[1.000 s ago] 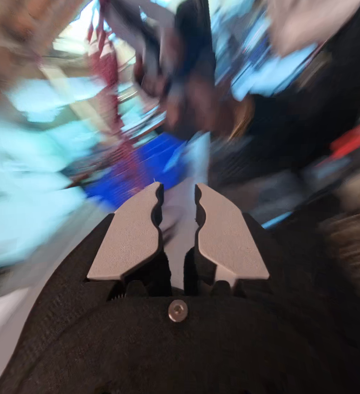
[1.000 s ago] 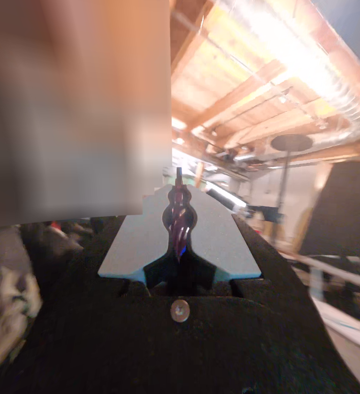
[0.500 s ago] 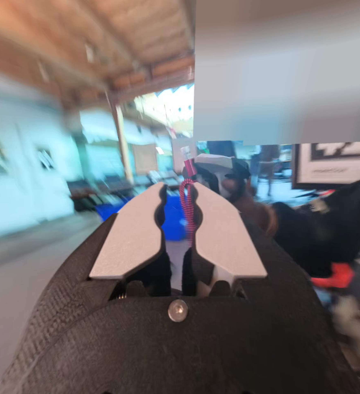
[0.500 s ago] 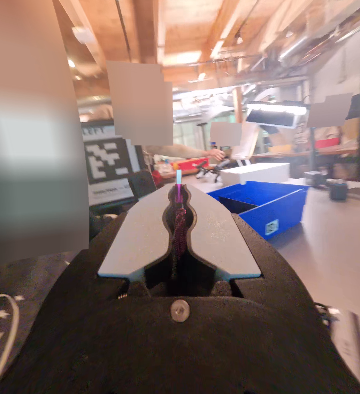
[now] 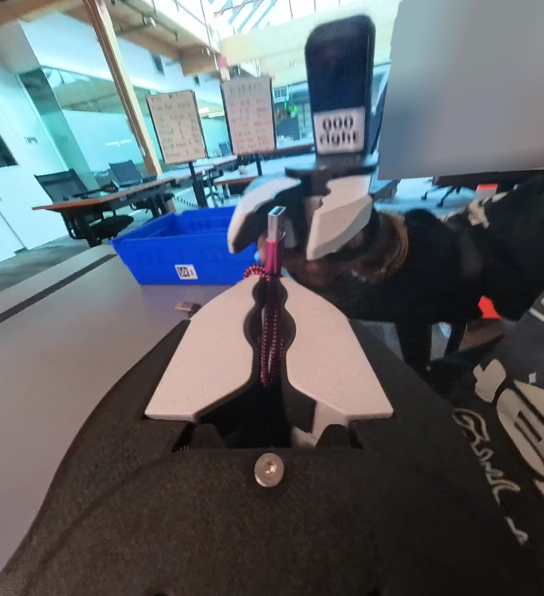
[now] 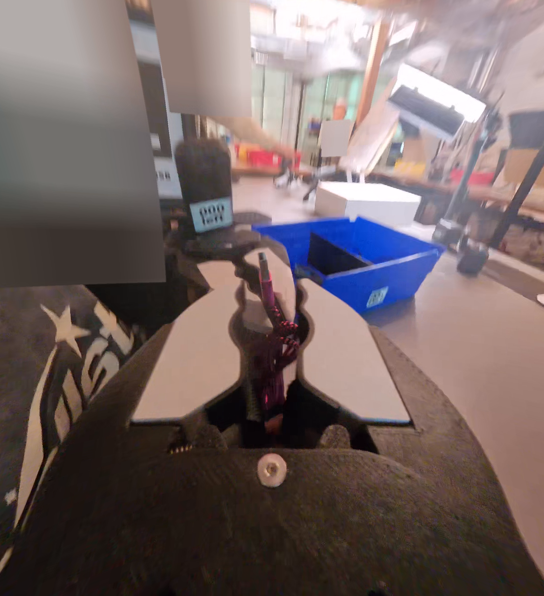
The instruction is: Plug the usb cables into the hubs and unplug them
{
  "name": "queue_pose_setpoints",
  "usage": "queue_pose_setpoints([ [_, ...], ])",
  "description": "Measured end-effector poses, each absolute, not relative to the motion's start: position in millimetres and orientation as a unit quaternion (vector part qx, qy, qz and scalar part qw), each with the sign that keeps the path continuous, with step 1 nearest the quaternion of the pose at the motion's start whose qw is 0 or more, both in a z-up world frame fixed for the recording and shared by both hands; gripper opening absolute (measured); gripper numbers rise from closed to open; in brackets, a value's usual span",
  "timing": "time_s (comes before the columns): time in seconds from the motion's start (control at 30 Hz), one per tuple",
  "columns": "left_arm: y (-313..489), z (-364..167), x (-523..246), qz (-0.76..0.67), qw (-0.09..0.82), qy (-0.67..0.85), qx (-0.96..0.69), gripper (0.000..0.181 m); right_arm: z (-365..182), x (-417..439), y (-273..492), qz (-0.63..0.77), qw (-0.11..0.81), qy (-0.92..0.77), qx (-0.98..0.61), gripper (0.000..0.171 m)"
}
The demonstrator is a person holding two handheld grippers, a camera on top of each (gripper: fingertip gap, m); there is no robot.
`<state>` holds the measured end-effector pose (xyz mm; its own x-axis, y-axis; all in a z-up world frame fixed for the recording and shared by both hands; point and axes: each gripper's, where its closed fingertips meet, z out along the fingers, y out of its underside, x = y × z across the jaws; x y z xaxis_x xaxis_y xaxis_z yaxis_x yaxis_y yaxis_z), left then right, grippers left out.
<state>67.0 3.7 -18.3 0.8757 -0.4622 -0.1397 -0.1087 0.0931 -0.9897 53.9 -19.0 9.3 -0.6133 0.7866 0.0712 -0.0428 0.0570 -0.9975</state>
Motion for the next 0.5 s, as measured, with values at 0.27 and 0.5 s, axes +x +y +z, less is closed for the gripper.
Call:
queue_pose_setpoints([
  [0.27, 8, -50, 80, -0.047, 0.629, 0.293, -0.718, 0.006, -27, 62, -24, 0.487, 0.326, -0.765, -0.268, 0.006],
  [0.5, 11, -62, 79, 0.016, 0.597, 0.323, -0.734, 0.006, -37, 66, -19, 0.418, 0.341, -0.798, -0.267, 0.006],
])
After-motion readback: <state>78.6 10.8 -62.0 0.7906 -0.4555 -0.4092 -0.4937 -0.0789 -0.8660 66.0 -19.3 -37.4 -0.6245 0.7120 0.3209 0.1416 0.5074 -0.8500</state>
